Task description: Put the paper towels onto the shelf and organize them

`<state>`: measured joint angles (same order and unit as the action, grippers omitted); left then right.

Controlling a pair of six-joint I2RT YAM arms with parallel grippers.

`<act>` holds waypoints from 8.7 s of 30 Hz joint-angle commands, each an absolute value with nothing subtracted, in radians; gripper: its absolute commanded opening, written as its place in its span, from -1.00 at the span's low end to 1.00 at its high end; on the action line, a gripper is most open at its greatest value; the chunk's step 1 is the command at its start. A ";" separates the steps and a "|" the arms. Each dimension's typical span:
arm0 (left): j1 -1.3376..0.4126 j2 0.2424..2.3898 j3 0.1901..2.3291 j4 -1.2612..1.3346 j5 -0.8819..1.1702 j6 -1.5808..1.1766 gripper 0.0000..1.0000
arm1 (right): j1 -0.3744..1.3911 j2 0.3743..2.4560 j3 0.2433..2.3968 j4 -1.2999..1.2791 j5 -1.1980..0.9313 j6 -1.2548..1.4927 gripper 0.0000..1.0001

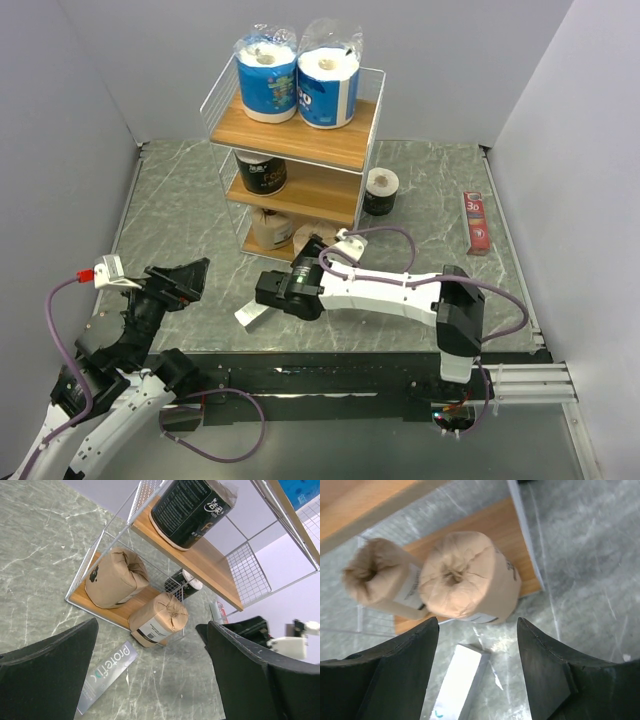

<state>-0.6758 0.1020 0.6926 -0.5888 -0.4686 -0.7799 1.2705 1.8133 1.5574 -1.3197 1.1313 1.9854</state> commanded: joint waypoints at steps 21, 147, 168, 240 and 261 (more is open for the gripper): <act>-0.678 0.115 0.699 -0.575 -0.497 -0.773 0.93 | 1.477 1.364 1.399 -1.571 1.495 1.350 0.50; -0.680 0.109 0.699 -0.581 -0.512 -0.782 0.93 | 0.312 1.017 0.929 -0.597 0.099 0.492 0.68; -0.681 0.133 0.698 -0.571 -0.488 -0.770 0.93 | 0.052 1.815 1.578 -0.439 -0.135 0.680 0.66; -0.696 0.267 0.698 -0.526 -0.351 -0.735 0.94 | 0.471 0.823 0.753 -0.641 0.023 0.606 -0.27; -0.750 0.594 0.568 -0.367 0.132 -0.979 0.83 | 1.046 1.037 0.746 -0.468 0.293 0.957 -0.21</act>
